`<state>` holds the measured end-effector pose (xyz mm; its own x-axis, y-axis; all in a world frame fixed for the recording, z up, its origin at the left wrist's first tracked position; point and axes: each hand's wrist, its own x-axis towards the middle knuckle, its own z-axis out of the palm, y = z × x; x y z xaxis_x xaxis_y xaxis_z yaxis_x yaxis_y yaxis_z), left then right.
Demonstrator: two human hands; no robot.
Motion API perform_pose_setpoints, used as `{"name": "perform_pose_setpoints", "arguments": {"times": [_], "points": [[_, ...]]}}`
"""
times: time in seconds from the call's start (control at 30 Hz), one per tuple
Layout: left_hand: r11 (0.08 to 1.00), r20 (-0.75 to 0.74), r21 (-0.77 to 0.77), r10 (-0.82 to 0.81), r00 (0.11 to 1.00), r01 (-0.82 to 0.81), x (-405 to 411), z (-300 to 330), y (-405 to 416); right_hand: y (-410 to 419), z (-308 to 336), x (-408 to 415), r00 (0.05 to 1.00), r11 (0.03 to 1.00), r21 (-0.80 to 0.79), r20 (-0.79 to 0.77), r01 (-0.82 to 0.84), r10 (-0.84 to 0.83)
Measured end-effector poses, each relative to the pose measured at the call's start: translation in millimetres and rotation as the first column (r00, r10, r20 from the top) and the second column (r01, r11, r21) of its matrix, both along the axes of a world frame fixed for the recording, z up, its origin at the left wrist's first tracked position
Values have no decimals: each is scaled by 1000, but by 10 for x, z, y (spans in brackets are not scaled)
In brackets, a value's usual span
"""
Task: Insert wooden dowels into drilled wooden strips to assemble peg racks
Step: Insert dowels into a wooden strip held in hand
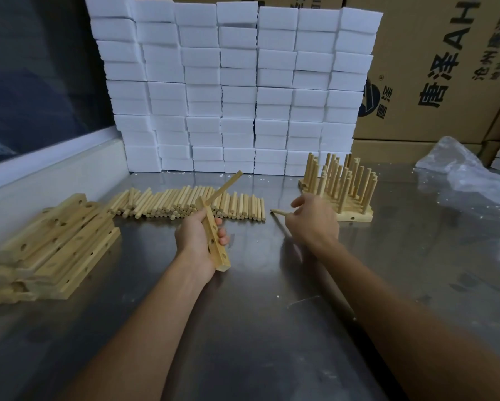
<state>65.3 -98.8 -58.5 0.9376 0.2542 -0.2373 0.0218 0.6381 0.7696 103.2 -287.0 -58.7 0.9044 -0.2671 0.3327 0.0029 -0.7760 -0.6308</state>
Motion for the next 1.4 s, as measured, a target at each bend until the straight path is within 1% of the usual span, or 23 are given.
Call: {"name": "perform_pose_setpoints", "arguments": {"times": [0.1, 0.17, 0.23, 0.37, 0.4, 0.47, 0.53, 0.57, 0.63, 0.7, 0.73, 0.8, 0.87, 0.97, 1.07, 1.17, 1.23, 1.4], "points": [[1000, -1, 6, 0, 1000, 0, 3, -4, 2, -72, 109, -40, 986, 990, 137, 164, -33, 10], [1000, -3, 7, 3, 1000, -3, 1, -10, 4, -125, 192, -64, 984, 977, 193, 169, -93, 61], [1000, -1, 5, 2, 1000, -2, -3, -11, 7, -166, 245, -88, 988, 965, 216, 85, -148, 132], [1000, 3, 1, -1, 1000, 1, -4, -8, 8, -209, 302, -115, 965, 964, 158, -124, -212, 232], [1000, 3, 2, -2, 1000, 2, -4, -7, 8, -212, 317, -124, 941, 954, 150, -185, -258, 284], [1000, 1, 3, -5, 1000, 5, -1, -8, 8, -201, 348, -149, 854, 919, 111, -341, -379, 393], [1000, 0, 8, -7, 1000, 7, 5, -13, 13, -147, 367, -182, 759, 882, 64, -483, -467, 437], [1000, 1, 16, -9, 1000, 9, 7, -17, 16, -106, 365, -198, 729, 872, 52, -525, -487, 438], [999, 5, 48, -12, 1000, 12, 5, -18, 10, -20, 343, -224, 714, 872, 50, -552, -487, 431], [996, 15, 86, -6, 1000, 5, -5, -15, -6, 53, 304, -256, 743, 873, 30, -511, -487, 432], [995, 18, 99, -3, 1000, 1, -10, -12, -18, 81, 290, -276, 767, 863, -5, -460, -505, 446], [994, 24, 113, -1, 1000, -2, -20, -6, -31, 120, 267, -309, 816, 837, -89, -299, -540, 495], [994, 27, 105, -7, 1000, 4, -24, 1, -29, 130, 258, -318, 841, 833, -127, -131, -539, 525], [996, 20, 91, -24, 1000, 22, -26, 9, -15, 141, 262, -325, 844, 841, -90, 14, -533, 537], [995, 14, 91, -32, 999, 31, -18, 8, -11, 167, 266, -335, 863, 870, -41, 114, -491, 492], [996, 10, 84, -33, 999, 33, -9, 4, 1, 167, 267, -330, 887, 901, 10, 179, -434, 426], [997, 10, 76, -32, 999, 31, -5, -1, 6, 162, 267, -328, 891, 901, 46, 176, -431, 418], [997, 15, 68, -47, 999, 45, -11, 2, 8, 168, 272, -342, 901, 867, 248, 142, -433, 409]]}}
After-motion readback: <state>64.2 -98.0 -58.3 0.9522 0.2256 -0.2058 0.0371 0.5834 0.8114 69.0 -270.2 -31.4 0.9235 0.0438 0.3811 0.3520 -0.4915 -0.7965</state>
